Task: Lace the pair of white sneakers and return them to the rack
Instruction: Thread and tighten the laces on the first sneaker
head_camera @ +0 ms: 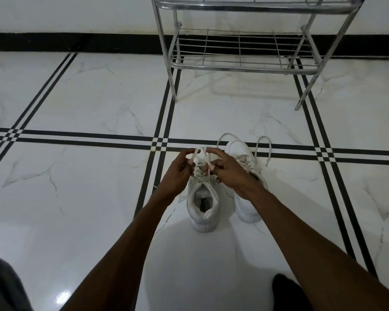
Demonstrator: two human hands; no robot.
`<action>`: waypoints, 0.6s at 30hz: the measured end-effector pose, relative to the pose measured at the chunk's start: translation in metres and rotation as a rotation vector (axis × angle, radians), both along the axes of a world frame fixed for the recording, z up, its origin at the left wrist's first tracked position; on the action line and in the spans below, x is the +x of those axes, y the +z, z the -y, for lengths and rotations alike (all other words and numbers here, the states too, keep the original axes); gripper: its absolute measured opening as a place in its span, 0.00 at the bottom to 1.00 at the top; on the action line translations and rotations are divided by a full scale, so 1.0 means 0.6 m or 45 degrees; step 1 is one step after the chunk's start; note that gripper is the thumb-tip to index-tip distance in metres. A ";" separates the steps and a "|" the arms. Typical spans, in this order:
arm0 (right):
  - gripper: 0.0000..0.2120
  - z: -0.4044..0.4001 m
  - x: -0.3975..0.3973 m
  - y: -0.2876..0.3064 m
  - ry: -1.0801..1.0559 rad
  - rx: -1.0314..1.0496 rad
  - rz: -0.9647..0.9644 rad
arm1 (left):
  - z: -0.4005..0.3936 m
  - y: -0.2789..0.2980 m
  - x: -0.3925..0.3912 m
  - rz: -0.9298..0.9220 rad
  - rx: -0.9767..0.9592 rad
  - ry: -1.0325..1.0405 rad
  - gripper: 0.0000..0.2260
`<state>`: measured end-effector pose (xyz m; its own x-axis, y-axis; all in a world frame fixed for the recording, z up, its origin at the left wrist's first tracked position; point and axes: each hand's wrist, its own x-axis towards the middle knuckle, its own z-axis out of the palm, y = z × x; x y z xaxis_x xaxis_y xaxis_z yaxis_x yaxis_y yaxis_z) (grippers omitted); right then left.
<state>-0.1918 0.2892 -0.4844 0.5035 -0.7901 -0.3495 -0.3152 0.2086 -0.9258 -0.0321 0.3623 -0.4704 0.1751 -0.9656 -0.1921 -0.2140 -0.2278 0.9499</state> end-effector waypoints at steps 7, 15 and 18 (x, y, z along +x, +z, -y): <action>0.13 0.003 0.017 -0.002 -0.355 0.220 -0.012 | 0.007 -0.012 0.005 0.161 -0.122 -0.114 0.12; 0.05 0.000 0.015 -0.001 -0.179 0.126 0.101 | 0.025 -0.019 0.014 0.259 -0.125 -0.161 0.17; 0.11 -0.006 0.017 0.006 -0.104 0.146 0.141 | 0.025 -0.018 0.014 0.266 -0.093 -0.169 0.27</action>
